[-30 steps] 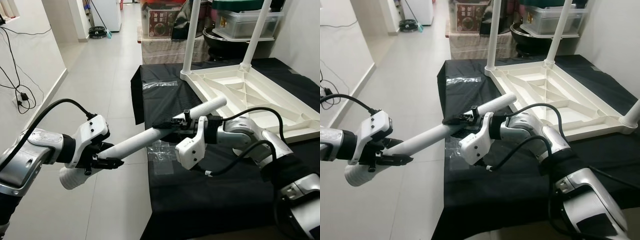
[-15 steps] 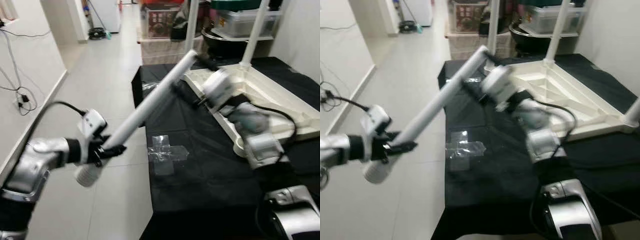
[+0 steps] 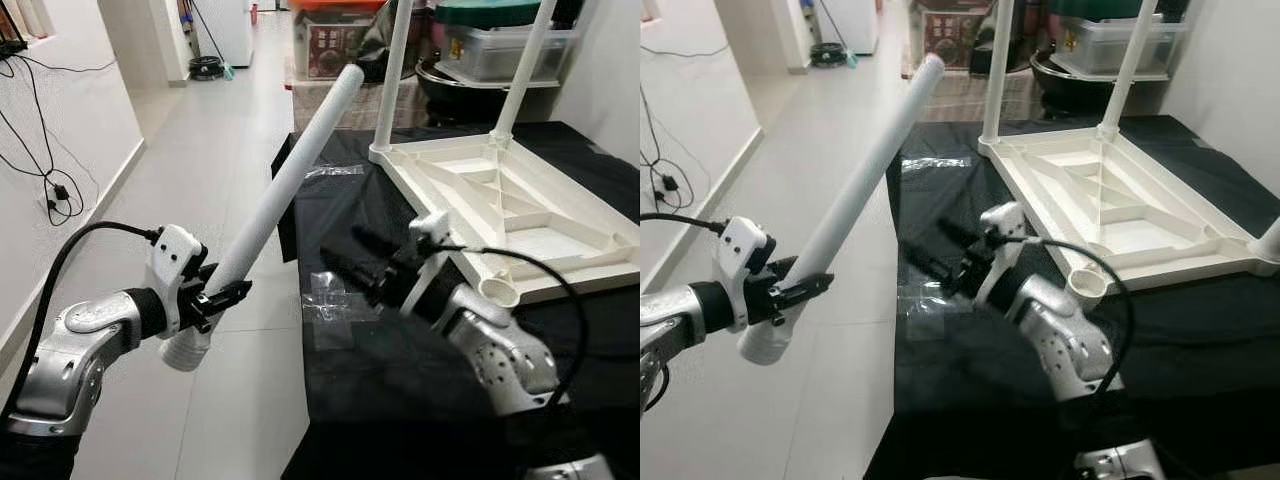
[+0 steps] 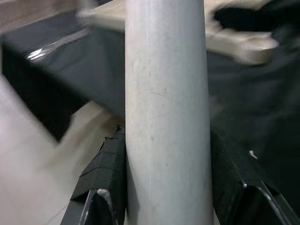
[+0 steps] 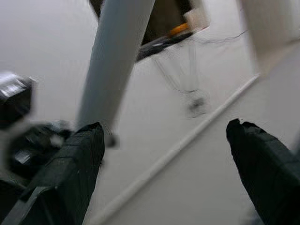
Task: Building children table
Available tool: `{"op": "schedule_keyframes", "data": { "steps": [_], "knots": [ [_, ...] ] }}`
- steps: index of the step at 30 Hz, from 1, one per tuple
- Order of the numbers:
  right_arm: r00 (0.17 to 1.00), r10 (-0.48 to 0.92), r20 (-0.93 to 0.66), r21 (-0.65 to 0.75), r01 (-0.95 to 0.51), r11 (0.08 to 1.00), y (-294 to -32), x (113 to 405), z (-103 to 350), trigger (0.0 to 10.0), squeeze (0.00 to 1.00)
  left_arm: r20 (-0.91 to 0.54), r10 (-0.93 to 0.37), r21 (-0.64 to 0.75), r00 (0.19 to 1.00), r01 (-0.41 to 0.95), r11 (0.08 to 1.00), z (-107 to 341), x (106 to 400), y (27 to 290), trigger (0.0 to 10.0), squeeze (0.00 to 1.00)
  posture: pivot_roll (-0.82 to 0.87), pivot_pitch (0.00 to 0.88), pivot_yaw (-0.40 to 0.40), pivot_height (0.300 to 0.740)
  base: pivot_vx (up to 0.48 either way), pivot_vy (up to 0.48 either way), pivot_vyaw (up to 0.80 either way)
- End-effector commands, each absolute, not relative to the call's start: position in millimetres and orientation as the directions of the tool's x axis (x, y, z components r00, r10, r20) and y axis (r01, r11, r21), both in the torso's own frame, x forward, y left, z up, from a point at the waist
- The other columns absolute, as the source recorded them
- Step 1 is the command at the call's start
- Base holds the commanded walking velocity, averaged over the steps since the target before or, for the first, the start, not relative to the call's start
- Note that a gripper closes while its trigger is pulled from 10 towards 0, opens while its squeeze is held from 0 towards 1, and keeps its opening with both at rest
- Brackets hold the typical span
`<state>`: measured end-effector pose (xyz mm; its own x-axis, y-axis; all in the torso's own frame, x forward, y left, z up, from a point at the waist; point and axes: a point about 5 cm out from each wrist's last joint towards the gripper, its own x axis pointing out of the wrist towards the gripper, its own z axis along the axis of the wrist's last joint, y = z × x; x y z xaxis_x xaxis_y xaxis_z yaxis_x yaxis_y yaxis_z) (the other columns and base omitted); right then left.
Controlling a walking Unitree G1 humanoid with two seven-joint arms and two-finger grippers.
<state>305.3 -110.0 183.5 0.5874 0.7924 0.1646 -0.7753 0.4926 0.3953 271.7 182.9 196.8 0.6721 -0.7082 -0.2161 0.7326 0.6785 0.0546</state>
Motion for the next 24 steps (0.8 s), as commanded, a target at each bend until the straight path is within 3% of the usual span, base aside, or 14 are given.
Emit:
{"op": "schedule_keyframes", "data": {
  "steps": [1,4,20,24],
  "knots": [
    [0.530,0.821,0.212,0.491,-0.784,0.380,-101,299,189,10.0,0.00,-0.201,-0.765,0.056,0.611,0.787,0.614,199,266,180,10.0,0.00,0.09,0.000,-0.021,0.740,0.000,0.000,0.00],
    [0.502,0.830,0.242,0.537,-0.782,0.316,-96,296,191,10.0,0.00,-0.182,-0.787,0.039,0.590,0.804,0.593,201,266,180,10.0,0.00,0.09,0.000,-0.019,0.740,0.000,0.000,0.00],
    [0.490,0.795,0.357,0.579,-0.784,0.223,-72,286,205,10.0,0.00,-0.135,-0.884,-0.104,0.448,0.881,0.463,192,259,163,10.0,0.00,0.07,0.000,-0.014,0.740,0.000,0.000,0.00],
    [0.452,0.810,0.374,0.561,-0.806,0.191,-64,279,210,10.0,0.00,-0.145,-0.908,-0.132,0.393,0.902,0.411,187,261,156,10.0,0.00,0.06,0.000,-0.009,0.740,0.000,0.000,0.00]
  ]
}}
